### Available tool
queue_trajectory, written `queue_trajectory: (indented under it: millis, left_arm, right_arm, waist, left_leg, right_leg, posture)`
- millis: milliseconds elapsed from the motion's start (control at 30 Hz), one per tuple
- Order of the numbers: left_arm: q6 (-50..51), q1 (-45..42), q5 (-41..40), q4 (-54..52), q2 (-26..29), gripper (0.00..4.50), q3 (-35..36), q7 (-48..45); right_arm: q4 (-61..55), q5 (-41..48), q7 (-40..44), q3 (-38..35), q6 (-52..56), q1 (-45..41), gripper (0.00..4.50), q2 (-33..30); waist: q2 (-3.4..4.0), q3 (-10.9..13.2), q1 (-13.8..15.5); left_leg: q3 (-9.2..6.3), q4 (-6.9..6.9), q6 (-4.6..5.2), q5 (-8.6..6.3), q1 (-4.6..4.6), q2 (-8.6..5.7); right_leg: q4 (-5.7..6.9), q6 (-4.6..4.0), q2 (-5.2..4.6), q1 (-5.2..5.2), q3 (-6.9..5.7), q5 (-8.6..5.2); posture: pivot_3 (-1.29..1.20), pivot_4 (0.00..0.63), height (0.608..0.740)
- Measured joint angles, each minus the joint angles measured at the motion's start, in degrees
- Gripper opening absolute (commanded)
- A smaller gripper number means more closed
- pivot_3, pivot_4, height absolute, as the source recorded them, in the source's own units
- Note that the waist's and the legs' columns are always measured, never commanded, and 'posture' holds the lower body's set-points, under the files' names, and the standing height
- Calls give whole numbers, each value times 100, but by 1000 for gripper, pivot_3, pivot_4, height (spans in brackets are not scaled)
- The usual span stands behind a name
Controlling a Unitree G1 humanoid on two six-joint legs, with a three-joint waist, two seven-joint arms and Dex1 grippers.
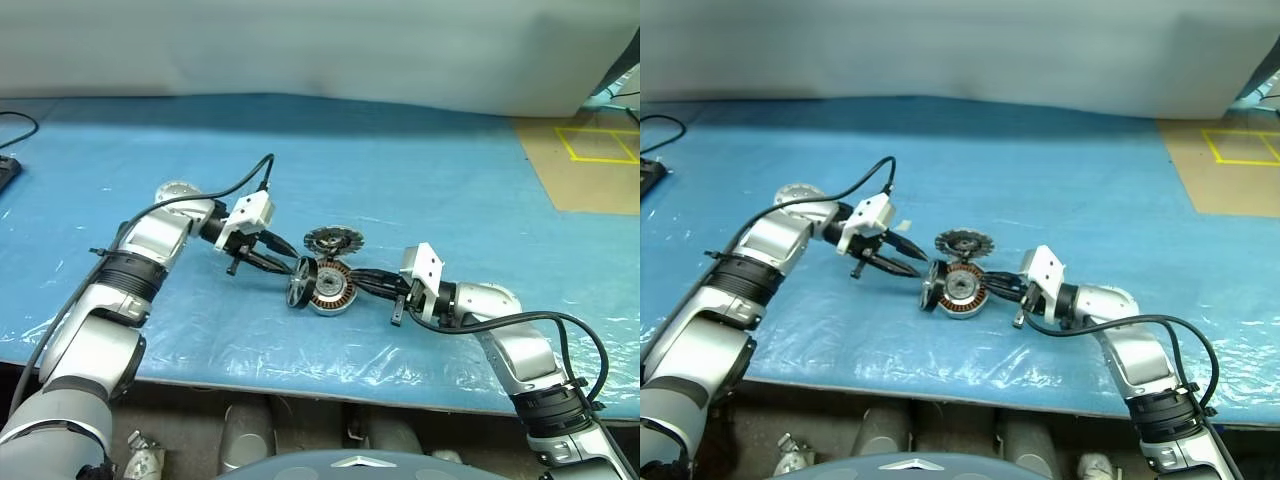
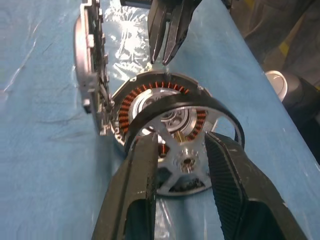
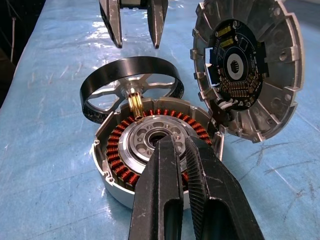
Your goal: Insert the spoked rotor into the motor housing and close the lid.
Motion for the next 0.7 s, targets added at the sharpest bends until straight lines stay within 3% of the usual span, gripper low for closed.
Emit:
queue_trajectory:
  millis: [133, 200, 467, 700]
  left_arm:
    - [-69, 117, -1, -26, 29, 1515, 262, 28]
    - [-111, 305, 3, -78, 17, 1908, 367, 75]
    - [-368, 946, 44, -293, -273, 4431, 495, 463]
    - [-543, 1162, 88, -367, -326, 4431, 581, 758]
  right_arm:
    - [0, -1, -6, 20, 0, 0, 216, 10]
    - [0, -2, -17, 49, 6, 2, 216, 11]
    - [-1, -7, -45, 61, 67, 2, 216, 9]
    - [-1, -24, -48, 61, 84, 9, 216, -7]
  waist:
    - [0, 0, 1]
    - [0, 0, -7]
    - [0, 0, -1]
    - [1, -1, -5]
  left_leg:
    - [0, 0, 0, 0, 1, 0]
    - [0, 0, 0, 0, 0, 1]
    - [0, 2, 0, 0, 0, 1]
    - [0, 2, 0, 0, 1, 1]
  right_leg:
    - [1, 0, 0, 0, 0, 0]
    - [0, 0, 1, 0, 0, 0]
    - [2, 0, 0, 1, 0, 0]
    - [2, 0, 0, 1, 0, 0]
  posture:
    - [0, 150, 740]
    - [0, 150, 740]
    - [0, 150, 740]
    - [0, 150, 740]
